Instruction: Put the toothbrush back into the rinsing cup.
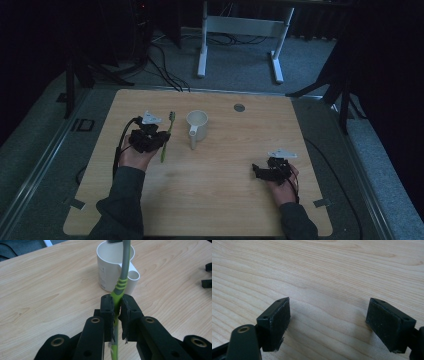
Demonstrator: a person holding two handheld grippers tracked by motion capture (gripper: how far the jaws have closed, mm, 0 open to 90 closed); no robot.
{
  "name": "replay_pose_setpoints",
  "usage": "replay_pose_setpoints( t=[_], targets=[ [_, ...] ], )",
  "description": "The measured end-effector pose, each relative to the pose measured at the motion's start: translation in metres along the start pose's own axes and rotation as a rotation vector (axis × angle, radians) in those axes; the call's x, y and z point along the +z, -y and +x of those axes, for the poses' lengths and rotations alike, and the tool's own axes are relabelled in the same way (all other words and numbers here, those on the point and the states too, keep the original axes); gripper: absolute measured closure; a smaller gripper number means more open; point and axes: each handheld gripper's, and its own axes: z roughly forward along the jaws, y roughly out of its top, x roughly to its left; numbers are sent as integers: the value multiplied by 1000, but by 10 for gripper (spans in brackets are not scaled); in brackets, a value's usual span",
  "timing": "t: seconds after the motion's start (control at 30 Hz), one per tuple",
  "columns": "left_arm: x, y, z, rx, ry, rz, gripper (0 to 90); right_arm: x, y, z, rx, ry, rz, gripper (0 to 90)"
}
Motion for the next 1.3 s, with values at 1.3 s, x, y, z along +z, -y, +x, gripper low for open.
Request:
replay_pose_setpoints(
  t=[1.3],
  targets=[
    [-3, -9, -6, -21, -18, -94, 810, 0, 0, 0, 0, 0, -1, 191]
  ],
)
